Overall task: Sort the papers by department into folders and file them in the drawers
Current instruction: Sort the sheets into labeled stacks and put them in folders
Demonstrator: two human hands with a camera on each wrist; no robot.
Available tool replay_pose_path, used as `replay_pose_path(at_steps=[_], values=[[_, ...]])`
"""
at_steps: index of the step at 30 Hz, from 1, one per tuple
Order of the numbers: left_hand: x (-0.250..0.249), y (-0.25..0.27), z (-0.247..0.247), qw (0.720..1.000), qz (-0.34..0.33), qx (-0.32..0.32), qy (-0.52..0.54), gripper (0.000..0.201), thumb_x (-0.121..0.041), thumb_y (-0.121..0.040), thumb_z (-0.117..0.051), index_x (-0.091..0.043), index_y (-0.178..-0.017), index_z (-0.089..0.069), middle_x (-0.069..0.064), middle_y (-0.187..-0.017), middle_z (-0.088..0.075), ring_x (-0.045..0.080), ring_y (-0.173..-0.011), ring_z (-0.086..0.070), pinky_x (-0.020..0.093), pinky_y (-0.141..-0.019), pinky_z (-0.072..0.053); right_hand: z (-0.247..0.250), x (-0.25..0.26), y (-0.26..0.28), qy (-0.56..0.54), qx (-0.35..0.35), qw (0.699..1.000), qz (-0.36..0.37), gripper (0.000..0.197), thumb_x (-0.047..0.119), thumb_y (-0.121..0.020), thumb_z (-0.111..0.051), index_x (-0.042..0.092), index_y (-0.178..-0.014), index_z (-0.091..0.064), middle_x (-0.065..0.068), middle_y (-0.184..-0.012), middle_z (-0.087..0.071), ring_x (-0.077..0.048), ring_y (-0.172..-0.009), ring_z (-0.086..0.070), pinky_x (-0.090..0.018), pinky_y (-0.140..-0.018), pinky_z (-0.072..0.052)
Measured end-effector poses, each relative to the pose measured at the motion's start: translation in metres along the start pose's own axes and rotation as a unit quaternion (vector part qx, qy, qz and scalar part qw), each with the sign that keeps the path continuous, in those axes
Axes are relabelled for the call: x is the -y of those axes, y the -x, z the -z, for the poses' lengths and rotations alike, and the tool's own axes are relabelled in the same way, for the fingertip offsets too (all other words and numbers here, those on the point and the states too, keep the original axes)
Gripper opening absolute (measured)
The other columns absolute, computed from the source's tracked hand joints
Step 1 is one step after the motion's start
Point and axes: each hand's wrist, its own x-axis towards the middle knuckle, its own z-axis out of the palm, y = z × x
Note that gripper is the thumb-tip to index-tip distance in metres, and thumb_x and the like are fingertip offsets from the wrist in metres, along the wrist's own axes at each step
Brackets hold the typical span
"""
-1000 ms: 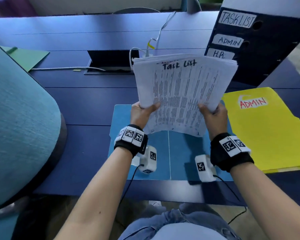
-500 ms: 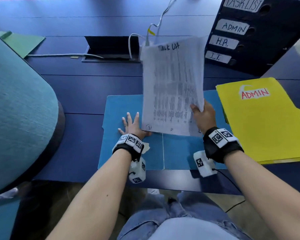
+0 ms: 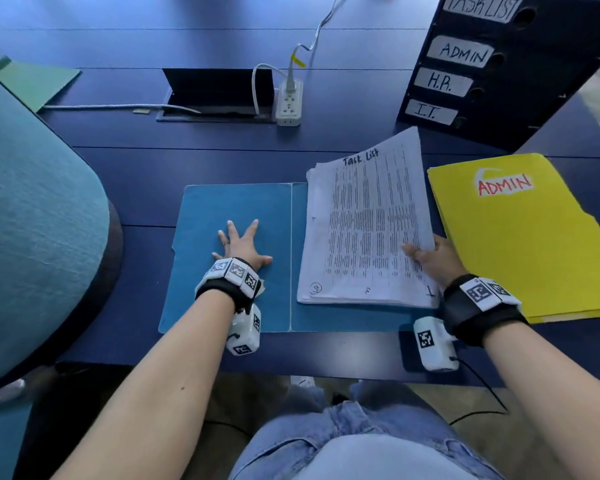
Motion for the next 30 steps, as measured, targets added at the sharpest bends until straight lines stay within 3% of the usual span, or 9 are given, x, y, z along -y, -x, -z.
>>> replay_pose_path(at_steps=[4, 7, 12, 16, 21, 23, 26, 30], values=[[-0.029, 0.011, -0.016, 0.998, -0.04, 0.013, -0.041, 0.076, 0.006, -0.088, -0.041, -0.04, -0.145, -0.016, 0.005, -0.156, 0.011, 0.031, -0.142, 0.012, 0.062, -0.109, -0.009, 0.0, -0.01, 0.002, 0.003, 0.03, 0.999, -0.028, 0.033, 0.004, -0.09, -0.056, -0.004, -0.121, -0.053, -0.021, -0.121, -0.059, -0.034, -0.11, -0.057, -0.037, -0.09, -0.046], [-0.046, 0.02, -0.035, 0.994, -0.061, 0.026, -0.084, 0.076, 0.006, -0.09, -0.034, -0.035, -0.147, -0.005, 0.003, -0.155, 0.017, 0.034, -0.141, 0.016, 0.063, -0.108, -0.007, -0.006, -0.014, 0.003, 0.016, 0.04, 0.999, -0.026, 0.031, 0.002, -0.089, -0.055, -0.005, -0.12, -0.053, -0.022, -0.12, -0.059, -0.035, -0.111, -0.057, -0.042, -0.096, -0.046], [-0.053, 0.021, -0.046, 0.993, -0.056, 0.025, -0.105, 0.076, 0.0, -0.092, -0.04, -0.017, -0.148, 0.008, 0.004, -0.154, 0.021, 0.035, -0.141, 0.017, 0.06, -0.11, -0.004, -0.012, -0.017, 0.0, 0.05, 0.055, 0.997, -0.013, 0.034, 0.003, -0.087, -0.06, 0.001, -0.12, -0.053, -0.017, -0.12, -0.06, -0.033, -0.111, -0.057, -0.047, -0.099, -0.044], [-0.053, 0.023, -0.048, 0.992, -0.058, 0.022, -0.11, 0.075, 0.002, -0.092, -0.037, -0.016, -0.148, 0.01, 0.004, -0.154, 0.021, 0.034, -0.141, 0.018, 0.059, -0.11, -0.003, -0.017, -0.02, -0.002, 0.1, -0.007, 0.995, -0.028, 0.059, 0.014, -0.078, -0.073, 0.007, -0.126, -0.037, -0.013, -0.126, -0.055, -0.03, -0.114, -0.054, -0.042, -0.101, -0.041], [-0.046, 0.02, -0.036, 0.995, -0.067, 0.021, -0.077, 0.072, -0.006, -0.091, -0.043, -0.018, -0.148, -0.001, 0.001, -0.156, 0.011, 0.026, -0.143, 0.011, 0.055, -0.112, -0.008, -0.02, -0.014, 0.002, 0.265, -0.1, 0.959, -0.004, 0.086, 0.031, -0.071, -0.078, 0.015, -0.136, -0.024, -0.012, -0.141, -0.036, -0.031, -0.127, -0.039, -0.053, -0.104, -0.027], [-0.035, 0.016, -0.024, 0.999, -0.041, -0.012, -0.022, 0.066, -0.009, -0.088, -0.045, -0.011, -0.146, -0.013, 0.005, -0.156, -0.002, 0.024, -0.143, -0.001, 0.05, -0.112, -0.015, -0.026, 0.0, 0.005, 0.322, -0.12, 0.939, 0.024, 0.082, 0.032, -0.072, -0.077, 0.017, -0.136, -0.027, -0.012, -0.139, -0.031, -0.03, -0.127, -0.035, -0.052, -0.101, -0.027], [-0.007, 0.012, -0.007, 0.991, 0.061, -0.107, 0.06, 0.061, -0.02, -0.085, -0.054, 0.0, -0.136, -0.027, 0.014, -0.146, -0.02, 0.03, -0.136, -0.018, 0.045, -0.107, -0.025, -0.047, 0.024, 0.009, 0.335, -0.094, 0.934, 0.087, 0.063, 0.031, -0.08, -0.068, 0.018, -0.132, -0.036, -0.01, -0.136, -0.032, -0.027, -0.126, -0.035, -0.049, -0.101, -0.029], [0.035, 0.014, 0.011, 0.961, 0.214, -0.145, 0.095, 0.114, -0.055, -0.07, -0.07, 0.009, -0.142, -0.009, 0.018, -0.145, -0.019, 0.031, -0.134, -0.019, 0.043, -0.107, -0.023, -0.096, 0.041, 0.021, 0.371, 0.021, 0.918, 0.139, 0.05, 0.031, -0.087, -0.057, 0.022, -0.134, -0.04, -0.005, -0.142, -0.033, -0.024, -0.129, -0.032, -0.047, -0.105, -0.027]])
